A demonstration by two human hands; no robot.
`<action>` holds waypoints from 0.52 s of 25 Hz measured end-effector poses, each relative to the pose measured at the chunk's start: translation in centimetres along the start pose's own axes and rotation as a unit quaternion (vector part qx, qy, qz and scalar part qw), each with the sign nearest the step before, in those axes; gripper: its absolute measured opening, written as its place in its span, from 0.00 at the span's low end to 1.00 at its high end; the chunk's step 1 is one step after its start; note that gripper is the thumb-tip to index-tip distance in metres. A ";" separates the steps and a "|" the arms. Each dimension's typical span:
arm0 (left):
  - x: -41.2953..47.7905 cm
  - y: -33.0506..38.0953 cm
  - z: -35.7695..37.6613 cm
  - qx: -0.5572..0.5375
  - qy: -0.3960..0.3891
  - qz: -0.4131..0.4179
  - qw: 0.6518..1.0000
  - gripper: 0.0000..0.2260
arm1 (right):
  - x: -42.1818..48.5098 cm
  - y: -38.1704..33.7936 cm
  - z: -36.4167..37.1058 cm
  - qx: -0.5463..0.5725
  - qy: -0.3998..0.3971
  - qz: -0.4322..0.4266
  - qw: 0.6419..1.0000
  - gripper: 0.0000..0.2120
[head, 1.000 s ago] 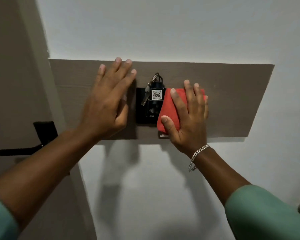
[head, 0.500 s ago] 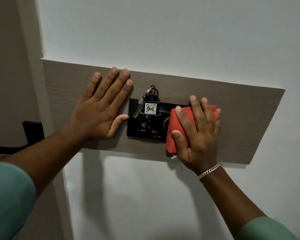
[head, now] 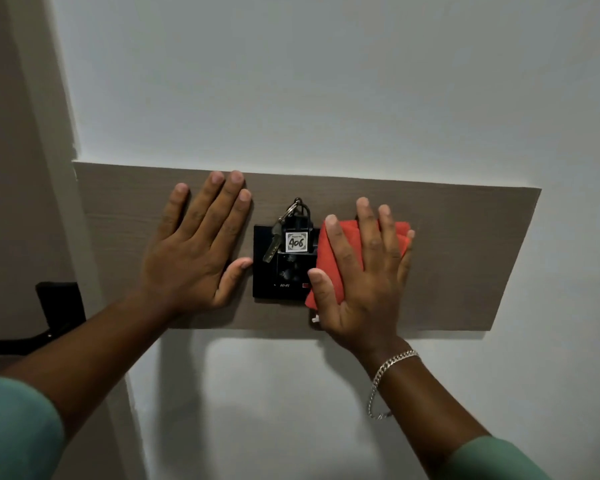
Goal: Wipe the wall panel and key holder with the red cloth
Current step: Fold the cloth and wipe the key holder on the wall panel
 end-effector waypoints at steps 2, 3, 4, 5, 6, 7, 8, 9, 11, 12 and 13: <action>0.0 0.1 0.0 -0.010 0.005 -0.001 1.000 0.34 | -1.4 0.1 -0.2 0.002 -0.016 -0.041 0.999 0.27; -0.1 0.1 0.0 -0.009 0.006 0.000 1.000 0.34 | -1.9 0.4 -0.5 0.004 -0.016 -0.044 0.999 0.26; -0.1 0.0 0.0 -0.005 0.005 -0.001 1.000 0.34 | -1.9 0.7 -0.5 0.010 -0.009 -0.018 1.000 0.26; -0.2 -0.1 -0.1 -0.002 0.006 -0.002 1.000 0.34 | -1.5 0.8 -0.3 0.019 0.002 0.035 0.999 0.25; -0.2 -0.1 -0.2 0.000 0.008 0.000 1.000 0.34 | -1.0 0.5 -0.1 0.029 0.017 0.091 0.995 0.25; 0.0 -0.1 -0.2 -0.002 0.009 0.001 1.000 0.34 | -0.5 -0.1 0.2 0.037 0.025 0.118 0.992 0.25; 0.1 0.0 -0.3 -0.009 0.007 0.000 1.000 0.34 | -0.5 -0.6 0.4 0.037 0.026 0.107 0.993 0.25; 0.1 0.0 -0.3 -0.017 0.007 -0.002 1.000 0.34 | -0.9 -0.7 0.4 0.027 0.017 0.060 0.998 0.25; 0.0 0.1 -0.2 -0.020 0.011 -0.004 1.000 0.34 | -2.0 0.3 -0.2 0.013 -0.008 -0.032 0.999 0.25; -0.1 0.0 -0.2 -0.016 0.013 -0.005 1.000 0.34 | -2.0 0.9 -0.4 0.017 -0.009 -0.032 0.999 0.26; -0.2 -0.1 -0.1 -0.014 0.014 -0.005 1.000 0.34 | -1.7 1.1 -0.2 0.022 0.001 0.003 1.000 0.26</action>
Point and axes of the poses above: each hand's wrist, its own x-axis towards the middle knuckle, its own z-axis out of the palm, y = z × x, the point moved 6 cm from there along x, towards the middle knuckle, and after that the axes turned 1 degree about z, right-handed, at the moved point
